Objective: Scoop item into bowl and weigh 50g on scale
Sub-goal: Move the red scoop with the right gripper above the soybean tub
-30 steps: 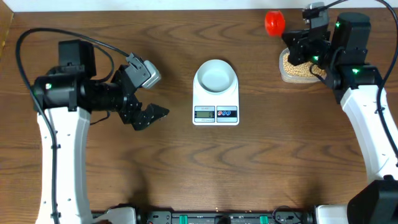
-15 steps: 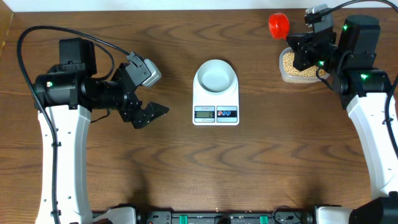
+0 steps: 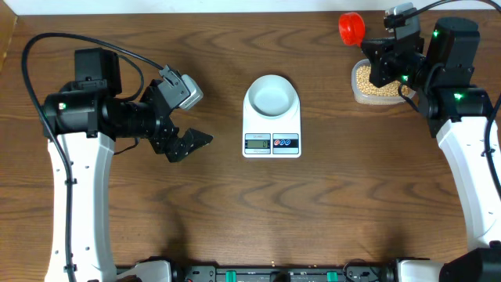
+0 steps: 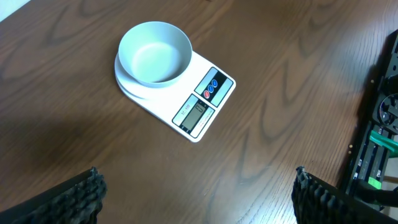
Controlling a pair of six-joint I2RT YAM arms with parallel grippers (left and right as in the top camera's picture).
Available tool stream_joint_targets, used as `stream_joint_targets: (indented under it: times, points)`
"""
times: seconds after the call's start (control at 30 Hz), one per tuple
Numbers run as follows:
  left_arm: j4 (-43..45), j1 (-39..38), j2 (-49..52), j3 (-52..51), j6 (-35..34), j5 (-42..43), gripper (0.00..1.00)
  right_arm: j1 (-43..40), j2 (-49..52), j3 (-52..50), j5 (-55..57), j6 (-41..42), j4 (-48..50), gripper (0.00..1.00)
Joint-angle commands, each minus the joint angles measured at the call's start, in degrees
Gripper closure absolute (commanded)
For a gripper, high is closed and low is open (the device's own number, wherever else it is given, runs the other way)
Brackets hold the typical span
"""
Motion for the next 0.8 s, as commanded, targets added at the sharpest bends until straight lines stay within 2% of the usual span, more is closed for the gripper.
stream_joint_targets:
  times: [0.0, 0.77]
  points:
    - [-0.22, 0.20, -0.02, 0.92, 0.94, 0.28, 0.02, -0.31, -0.90, 1.05, -0.11, -0.63, 0.09, 0.99]
    - [-1.22, 0.13, -0.02, -2.21, 0.98, 0.31, 0.02, -0.31, -0.90, 1.05, 1.81, -1.11, -0.31, 0.99]
